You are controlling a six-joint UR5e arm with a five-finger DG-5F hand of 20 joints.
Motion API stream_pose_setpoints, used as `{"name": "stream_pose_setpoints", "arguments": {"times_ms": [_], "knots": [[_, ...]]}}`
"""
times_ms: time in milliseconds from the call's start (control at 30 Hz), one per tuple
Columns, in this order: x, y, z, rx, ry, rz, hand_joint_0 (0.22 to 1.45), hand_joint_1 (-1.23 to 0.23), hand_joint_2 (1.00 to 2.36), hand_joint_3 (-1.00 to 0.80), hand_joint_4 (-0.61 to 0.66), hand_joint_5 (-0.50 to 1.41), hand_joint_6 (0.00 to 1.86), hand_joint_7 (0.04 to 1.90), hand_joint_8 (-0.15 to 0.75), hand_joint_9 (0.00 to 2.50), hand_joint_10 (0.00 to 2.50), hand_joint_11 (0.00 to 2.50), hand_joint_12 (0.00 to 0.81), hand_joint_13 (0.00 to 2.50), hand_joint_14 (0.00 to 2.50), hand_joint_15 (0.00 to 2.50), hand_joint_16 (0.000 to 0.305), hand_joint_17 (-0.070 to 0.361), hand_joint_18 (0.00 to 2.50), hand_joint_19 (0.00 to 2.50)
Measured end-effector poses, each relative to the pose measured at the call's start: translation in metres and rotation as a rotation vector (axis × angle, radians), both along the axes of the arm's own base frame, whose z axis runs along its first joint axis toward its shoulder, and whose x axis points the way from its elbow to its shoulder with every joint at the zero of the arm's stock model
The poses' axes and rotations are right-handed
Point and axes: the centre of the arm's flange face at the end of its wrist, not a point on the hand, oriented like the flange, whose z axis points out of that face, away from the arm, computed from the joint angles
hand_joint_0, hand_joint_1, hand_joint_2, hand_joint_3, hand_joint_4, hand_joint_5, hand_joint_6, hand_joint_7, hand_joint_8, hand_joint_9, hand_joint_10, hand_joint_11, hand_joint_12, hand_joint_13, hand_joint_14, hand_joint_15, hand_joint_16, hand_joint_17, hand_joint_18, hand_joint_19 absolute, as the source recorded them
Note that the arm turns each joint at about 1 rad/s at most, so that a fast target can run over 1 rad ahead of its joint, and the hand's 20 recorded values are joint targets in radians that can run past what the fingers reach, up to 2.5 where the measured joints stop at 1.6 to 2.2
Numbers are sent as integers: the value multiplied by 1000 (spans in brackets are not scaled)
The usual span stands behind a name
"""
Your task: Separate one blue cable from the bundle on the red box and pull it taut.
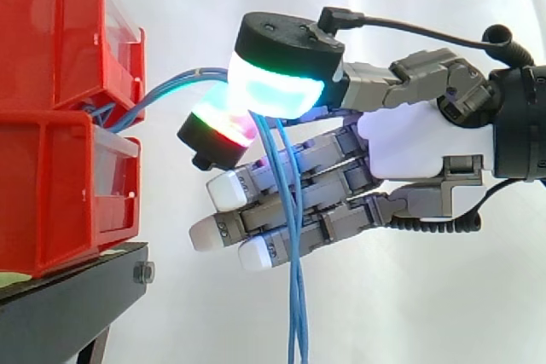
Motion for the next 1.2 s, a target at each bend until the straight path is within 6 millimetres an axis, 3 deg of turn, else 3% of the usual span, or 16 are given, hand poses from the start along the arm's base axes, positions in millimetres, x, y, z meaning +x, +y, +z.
{"name": "stream_pose_setpoints", "arguments": {"times_ms": [200, 433, 533, 767, 833, 1000, 1200], "knots": [[0, 0, 0, 0, 0, 0, 514, -723, 1000, -500, 149, -161, 888, 1067, 363, 885, 13, 552, 406, 614, 8, 212, 49, 110, 671, 270], [0, 0, 0, 0, 0, 0, 547, -651, 1000, -490, 146, -160, 881, 1091, 360, 881, 12, 548, 405, 613, 7, 221, 48, 108, 652, 300], [0, 0, 0, 0, 0, 0, 570, -629, 1007, -400, 137, -159, 878, 1107, 356, 880, 12, 543, 399, 611, 7, 217, 47, 106, 645, 305], [0, 0, 0, 0, 0, 0, 600, -798, 1016, -179, 76, -164, 896, 1103, 353, 867, 13, 558, 406, 623, 7, 216, 48, 107, 662, 285], [0, 0, 0, 0, 0, 1, 665, -914, 1016, -245, 40, -172, 902, 1106, 339, 851, 14, 557, 393, 617, 7, 207, 45, 102, 662, 275], [0, 0, 0, 1, 0, 1, 762, -963, 1000, -500, 74, -170, 891, 1087, 331, 852, 14, 548, 384, 627, 7, 200, 44, 99, 683, 248], [0, 0, 0, 6, 0, 1, 760, -968, 1000, -500, 69, -170, 894, 1075, 330, 860, 14, 555, 382, 640, 7, 202, 43, 97, 705, 255]]}}
